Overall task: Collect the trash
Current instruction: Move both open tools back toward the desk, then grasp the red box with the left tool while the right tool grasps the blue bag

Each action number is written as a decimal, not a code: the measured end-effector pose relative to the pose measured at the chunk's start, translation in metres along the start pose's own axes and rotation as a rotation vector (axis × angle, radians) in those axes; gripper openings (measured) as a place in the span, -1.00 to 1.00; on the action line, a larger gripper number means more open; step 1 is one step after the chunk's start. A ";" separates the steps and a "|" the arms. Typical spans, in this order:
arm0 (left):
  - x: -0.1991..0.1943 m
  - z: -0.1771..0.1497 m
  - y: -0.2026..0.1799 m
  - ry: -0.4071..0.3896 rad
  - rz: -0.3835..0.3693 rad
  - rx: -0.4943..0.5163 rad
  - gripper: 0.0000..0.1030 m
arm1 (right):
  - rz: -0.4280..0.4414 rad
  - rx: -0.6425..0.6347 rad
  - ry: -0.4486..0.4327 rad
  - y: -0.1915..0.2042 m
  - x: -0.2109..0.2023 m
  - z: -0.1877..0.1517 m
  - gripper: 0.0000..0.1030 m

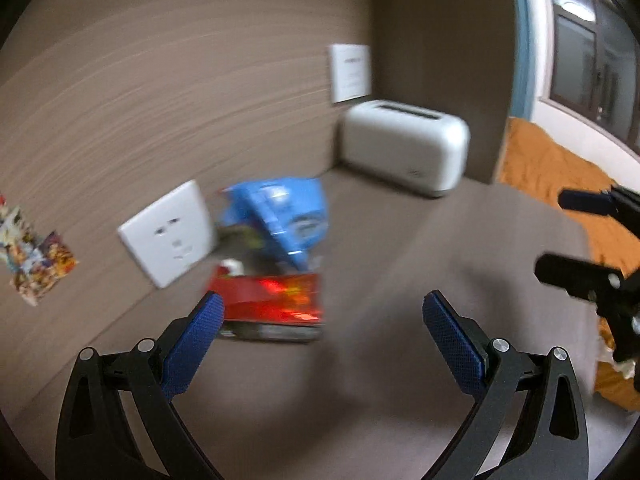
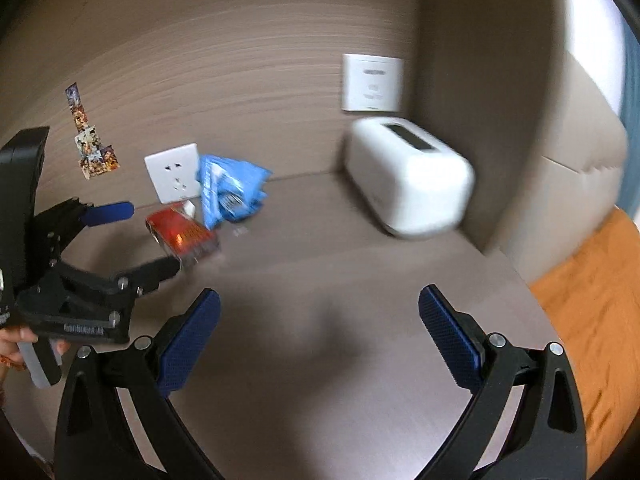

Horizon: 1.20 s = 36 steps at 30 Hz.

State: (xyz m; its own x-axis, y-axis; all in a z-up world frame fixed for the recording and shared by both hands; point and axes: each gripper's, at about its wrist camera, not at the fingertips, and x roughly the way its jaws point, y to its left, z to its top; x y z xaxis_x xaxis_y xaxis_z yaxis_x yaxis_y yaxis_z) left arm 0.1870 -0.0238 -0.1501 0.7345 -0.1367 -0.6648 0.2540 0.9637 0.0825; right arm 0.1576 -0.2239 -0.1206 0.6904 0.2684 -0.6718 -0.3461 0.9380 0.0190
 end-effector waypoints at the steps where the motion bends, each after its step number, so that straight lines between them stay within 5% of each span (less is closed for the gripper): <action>1: 0.002 0.000 0.007 0.000 0.005 -0.005 0.90 | 0.016 -0.009 0.006 0.007 0.013 0.010 0.92; 11: 0.022 -0.001 0.029 0.037 -0.021 -0.003 0.90 | 0.114 -0.085 0.030 0.049 0.088 0.062 0.92; 25: 0.070 -0.004 0.035 0.147 -0.057 -0.031 0.84 | 0.136 -0.106 0.103 0.080 0.169 0.088 0.91; 26: 0.072 -0.005 0.036 0.149 -0.063 -0.036 0.69 | 0.139 -0.096 0.101 0.080 0.170 0.088 0.85; 28: 0.075 -0.005 0.038 0.157 -0.092 -0.055 0.69 | 0.149 -0.077 0.106 0.079 0.171 0.088 0.37; 29: 0.076 -0.005 0.038 0.154 -0.095 -0.057 0.68 | 0.149 -0.069 0.110 0.077 0.173 0.089 0.30; 36: 0.069 -0.008 0.035 0.145 -0.092 -0.051 0.66 | 0.156 -0.022 0.087 0.065 0.157 0.082 0.22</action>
State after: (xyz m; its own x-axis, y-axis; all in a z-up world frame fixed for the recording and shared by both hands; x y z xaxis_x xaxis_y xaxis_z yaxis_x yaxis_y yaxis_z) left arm 0.2416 0.0021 -0.1988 0.6105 -0.1935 -0.7680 0.2807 0.9596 -0.0187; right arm 0.2955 -0.1024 -0.1637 0.5699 0.3893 -0.7236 -0.4595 0.8811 0.1122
